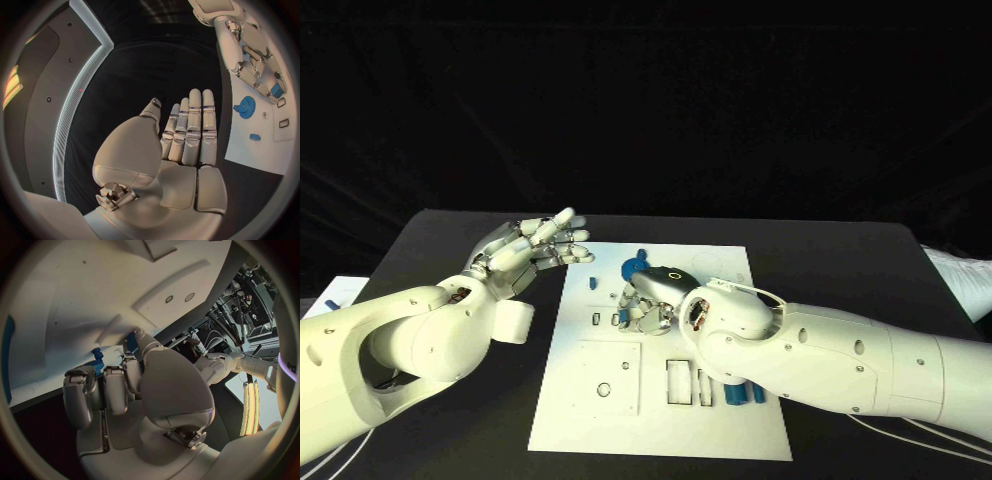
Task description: Assemble the parts on the task board
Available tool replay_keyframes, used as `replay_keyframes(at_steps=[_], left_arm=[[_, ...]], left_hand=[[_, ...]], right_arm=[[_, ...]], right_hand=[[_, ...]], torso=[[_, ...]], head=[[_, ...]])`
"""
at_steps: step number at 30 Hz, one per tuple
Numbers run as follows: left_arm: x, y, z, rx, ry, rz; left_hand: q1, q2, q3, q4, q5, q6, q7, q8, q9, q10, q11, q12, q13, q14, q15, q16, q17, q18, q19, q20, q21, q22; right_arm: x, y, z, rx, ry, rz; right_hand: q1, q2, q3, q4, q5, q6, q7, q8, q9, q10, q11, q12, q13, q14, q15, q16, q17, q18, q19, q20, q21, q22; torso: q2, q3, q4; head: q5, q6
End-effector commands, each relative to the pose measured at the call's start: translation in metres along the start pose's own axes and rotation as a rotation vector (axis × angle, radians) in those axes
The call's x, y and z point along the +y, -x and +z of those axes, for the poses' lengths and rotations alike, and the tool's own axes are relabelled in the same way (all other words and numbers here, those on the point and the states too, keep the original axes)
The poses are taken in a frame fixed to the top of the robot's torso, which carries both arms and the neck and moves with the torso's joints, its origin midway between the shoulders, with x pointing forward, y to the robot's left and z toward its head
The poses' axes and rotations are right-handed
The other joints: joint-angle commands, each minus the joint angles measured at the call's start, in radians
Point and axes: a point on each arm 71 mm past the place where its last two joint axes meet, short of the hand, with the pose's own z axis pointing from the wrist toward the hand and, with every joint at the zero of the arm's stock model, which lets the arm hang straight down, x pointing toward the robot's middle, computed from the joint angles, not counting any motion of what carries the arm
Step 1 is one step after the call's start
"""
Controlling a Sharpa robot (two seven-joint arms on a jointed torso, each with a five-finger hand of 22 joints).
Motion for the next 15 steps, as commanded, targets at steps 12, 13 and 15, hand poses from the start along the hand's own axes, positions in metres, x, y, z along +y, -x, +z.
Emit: replay_keyframes(at_steps=[12, 13, 15], left_arm=[[-0.0010, -0.0027, -0.0001, 0.022, -0.007, -0.004], [-0.0010, -0.0027, -0.0001, 0.022, -0.007, -0.004], [-0.0010, -0.0026, -0.0001, 0.022, -0.007, -0.004]], left_hand=[[0.007, 0.000, -0.001, -0.003, -0.002, 0.000, 0.003, -0.004, 0.001, -0.007, 0.001, -0.005, 0.001, -0.007, 0.001, -0.002, 0.002, 0.010, -0.004, -0.001, -0.001, 0.001], [0.007, 0.000, -0.001, -0.003, -0.002, 0.000, 0.003, -0.004, 0.001, -0.007, 0.001, -0.005, 0.001, -0.007, 0.001, -0.002, 0.002, 0.010, -0.004, -0.001, -0.001, 0.001], [0.007, 0.000, -0.001, -0.003, -0.002, 0.000, 0.003, -0.004, 0.001, -0.007, 0.001, -0.005, 0.001, -0.007, 0.001, -0.002, 0.002, 0.010, -0.004, -0.001, -0.001, 0.001]], right_arm=[[-0.0048, -0.0050, -0.0004, 0.043, -0.036, -0.073], [-0.0048, -0.0051, -0.0004, 0.043, -0.036, -0.074], [-0.0044, -0.0052, -0.0003, 0.045, -0.036, -0.076]], right_hand=[[-0.028, -0.035, -0.014, 0.010, -0.003, -0.039, 0.015, -0.025, -0.001, -0.028, 0.011, -0.069, -0.082, 0.064, 0.012, -0.032, 0.094, 0.005, 0.069, 0.009, -0.019, 0.222], [-0.030, -0.037, -0.015, 0.011, -0.004, -0.041, 0.016, -0.025, -0.001, -0.031, 0.012, -0.074, -0.085, 0.064, 0.013, -0.033, 0.093, 0.005, 0.068, 0.009, -0.020, 0.221], [-0.034, -0.041, -0.018, 0.014, -0.005, -0.046, 0.018, -0.027, -0.001, -0.035, 0.014, -0.084, -0.090, 0.064, 0.015, -0.035, 0.091, 0.006, 0.066, 0.011, -0.021, 0.219]], torso=[[-0.001, -0.0003, 0.0007], [-0.001, -0.0003, 0.0007], [-0.001, -0.0007, 0.0005]], head=[[0.000, -0.001], [0.000, -0.001], [0.000, -0.001]])
